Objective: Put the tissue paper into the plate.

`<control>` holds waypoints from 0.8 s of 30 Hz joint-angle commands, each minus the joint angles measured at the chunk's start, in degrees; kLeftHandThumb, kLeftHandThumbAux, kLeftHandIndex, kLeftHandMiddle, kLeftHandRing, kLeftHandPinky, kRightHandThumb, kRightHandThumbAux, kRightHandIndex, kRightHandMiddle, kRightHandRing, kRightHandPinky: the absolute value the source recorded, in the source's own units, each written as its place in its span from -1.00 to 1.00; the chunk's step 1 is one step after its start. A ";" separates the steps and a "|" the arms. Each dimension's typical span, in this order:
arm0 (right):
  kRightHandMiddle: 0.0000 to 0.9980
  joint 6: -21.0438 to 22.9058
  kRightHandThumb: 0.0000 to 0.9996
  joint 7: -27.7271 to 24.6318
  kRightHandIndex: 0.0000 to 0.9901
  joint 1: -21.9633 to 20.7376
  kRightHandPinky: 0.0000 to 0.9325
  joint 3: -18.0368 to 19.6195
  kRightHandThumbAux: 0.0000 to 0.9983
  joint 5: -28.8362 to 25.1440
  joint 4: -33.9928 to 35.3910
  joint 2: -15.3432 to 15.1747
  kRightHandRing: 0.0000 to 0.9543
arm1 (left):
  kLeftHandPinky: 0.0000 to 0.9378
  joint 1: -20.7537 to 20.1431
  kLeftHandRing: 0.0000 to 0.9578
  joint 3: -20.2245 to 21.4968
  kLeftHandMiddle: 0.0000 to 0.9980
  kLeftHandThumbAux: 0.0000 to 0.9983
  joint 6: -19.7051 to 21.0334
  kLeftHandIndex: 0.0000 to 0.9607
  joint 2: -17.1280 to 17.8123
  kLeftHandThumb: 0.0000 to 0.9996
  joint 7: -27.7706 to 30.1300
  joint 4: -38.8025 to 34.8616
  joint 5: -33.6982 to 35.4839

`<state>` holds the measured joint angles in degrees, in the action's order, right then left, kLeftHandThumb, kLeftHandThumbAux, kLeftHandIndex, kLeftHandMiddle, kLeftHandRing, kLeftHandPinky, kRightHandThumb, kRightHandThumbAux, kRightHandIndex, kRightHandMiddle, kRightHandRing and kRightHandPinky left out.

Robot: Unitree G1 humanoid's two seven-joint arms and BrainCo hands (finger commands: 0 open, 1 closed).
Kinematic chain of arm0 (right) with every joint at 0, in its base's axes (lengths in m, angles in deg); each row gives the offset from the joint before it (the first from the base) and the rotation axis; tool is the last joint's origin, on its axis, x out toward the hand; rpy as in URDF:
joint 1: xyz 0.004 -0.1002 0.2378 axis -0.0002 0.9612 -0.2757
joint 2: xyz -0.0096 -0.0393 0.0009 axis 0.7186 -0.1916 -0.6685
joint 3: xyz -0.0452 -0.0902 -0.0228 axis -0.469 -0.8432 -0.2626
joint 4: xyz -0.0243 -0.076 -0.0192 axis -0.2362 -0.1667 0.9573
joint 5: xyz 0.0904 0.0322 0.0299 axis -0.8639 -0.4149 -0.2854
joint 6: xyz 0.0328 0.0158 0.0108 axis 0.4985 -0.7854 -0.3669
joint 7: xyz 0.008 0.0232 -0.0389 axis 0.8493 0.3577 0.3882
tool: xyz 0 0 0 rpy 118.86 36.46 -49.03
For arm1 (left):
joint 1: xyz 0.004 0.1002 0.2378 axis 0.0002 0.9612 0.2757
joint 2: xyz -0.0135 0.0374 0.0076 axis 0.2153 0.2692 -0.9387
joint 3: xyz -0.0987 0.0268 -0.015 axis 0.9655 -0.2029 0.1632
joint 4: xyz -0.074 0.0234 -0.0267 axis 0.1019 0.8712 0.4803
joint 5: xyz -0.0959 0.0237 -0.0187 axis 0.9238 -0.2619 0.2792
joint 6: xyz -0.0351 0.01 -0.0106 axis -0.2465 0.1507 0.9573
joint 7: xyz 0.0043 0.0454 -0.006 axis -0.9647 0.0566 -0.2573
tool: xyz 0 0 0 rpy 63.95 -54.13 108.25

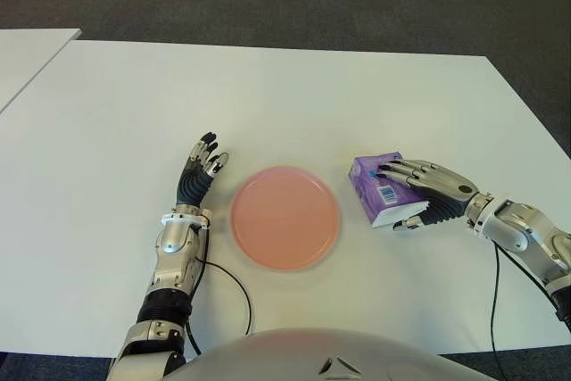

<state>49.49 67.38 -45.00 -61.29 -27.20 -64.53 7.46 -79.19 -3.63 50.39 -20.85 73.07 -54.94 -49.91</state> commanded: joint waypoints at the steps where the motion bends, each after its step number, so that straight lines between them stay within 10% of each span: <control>1: -1.00 0.70 -0.80 3.13 -1.00 2.71 -1.00 -5.62 -0.23 9.40 -3.93 0.92 -1.00 | -1.00 2.24 -1.00 -0.75 -1.00 0.08 1.97 -1.00 -0.48 -1.00 0.28 0.51 -0.09; 15: -1.00 8.13 -0.77 23.60 -1.00 2.70 -1.00 -12.52 -0.04 25.95 -7.12 1.24 -1.00 | -1.00 2.91 -1.00 -0.81 -1.00 0.07 2.51 -1.00 -0.65 -1.00 0.28 -0.71 0.01; 24: -1.00 12.19 -0.75 26.95 -1.00 0.87 -1.00 -16.81 0.02 27.63 -9.72 2.08 -1.00 | -1.00 3.42 -1.00 -0.96 -1.00 0.07 2.94 -1.00 -0.60 -1.00 0.05 -1.58 -0.19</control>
<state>60.93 97.56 -47.76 -72.53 -5.08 -70.12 8.23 -77.58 -4.03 51.68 -21.02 73.07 -57.13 -49.89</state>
